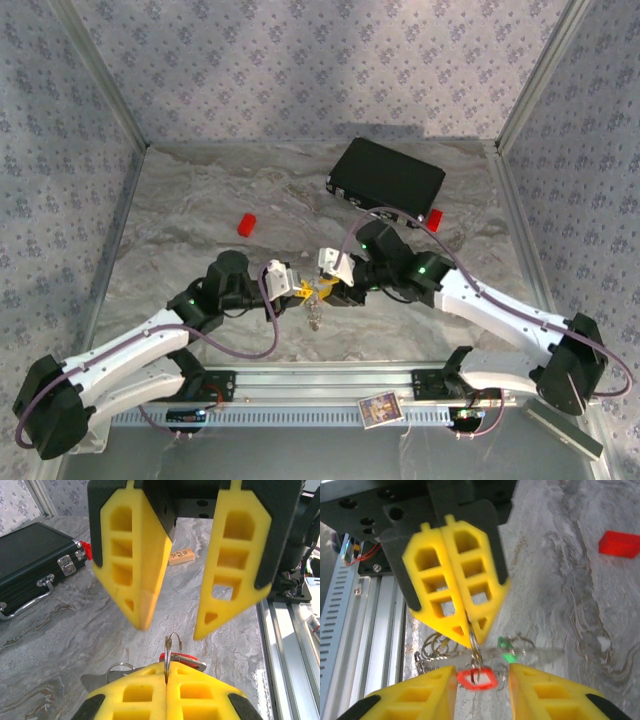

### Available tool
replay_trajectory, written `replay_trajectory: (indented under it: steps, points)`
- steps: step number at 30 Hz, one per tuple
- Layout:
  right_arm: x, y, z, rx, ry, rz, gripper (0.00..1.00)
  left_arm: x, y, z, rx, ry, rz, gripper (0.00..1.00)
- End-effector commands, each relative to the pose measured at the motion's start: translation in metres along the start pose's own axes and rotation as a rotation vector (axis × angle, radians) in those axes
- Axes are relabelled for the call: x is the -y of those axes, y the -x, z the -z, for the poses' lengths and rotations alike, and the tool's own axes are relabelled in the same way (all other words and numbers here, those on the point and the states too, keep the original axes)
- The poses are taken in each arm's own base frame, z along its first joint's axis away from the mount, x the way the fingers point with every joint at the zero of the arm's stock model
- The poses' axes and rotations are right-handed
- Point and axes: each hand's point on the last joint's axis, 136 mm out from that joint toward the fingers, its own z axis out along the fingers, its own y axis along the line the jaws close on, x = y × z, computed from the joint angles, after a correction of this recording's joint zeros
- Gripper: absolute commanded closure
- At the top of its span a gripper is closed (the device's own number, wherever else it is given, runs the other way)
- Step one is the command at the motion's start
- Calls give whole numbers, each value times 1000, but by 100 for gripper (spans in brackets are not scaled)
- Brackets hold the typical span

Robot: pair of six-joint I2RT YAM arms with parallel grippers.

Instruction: Put the keys on the keyring

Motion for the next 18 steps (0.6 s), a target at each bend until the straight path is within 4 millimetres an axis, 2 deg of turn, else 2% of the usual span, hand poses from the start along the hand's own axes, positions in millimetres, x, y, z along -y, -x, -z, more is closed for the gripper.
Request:
replay_trajectory:
  steps: [1, 8, 14, 18]
  points:
    - [4, 9, 10, 88, -40, -47, 63, 1, 22, 2, 107, -2, -2, 100]
    - [-1, -1, 6, 121, -32, -140, 60, -3, 19, 0, 119, 17, 18, 100]
    - [1, -20, -6, 82, -101, -149, 59, -4, 19, 0, 129, 26, 24, 100]
    - [1, -18, -9, 102, -98, -142, 57, -3, 19, 0, 129, 22, 24, 100]
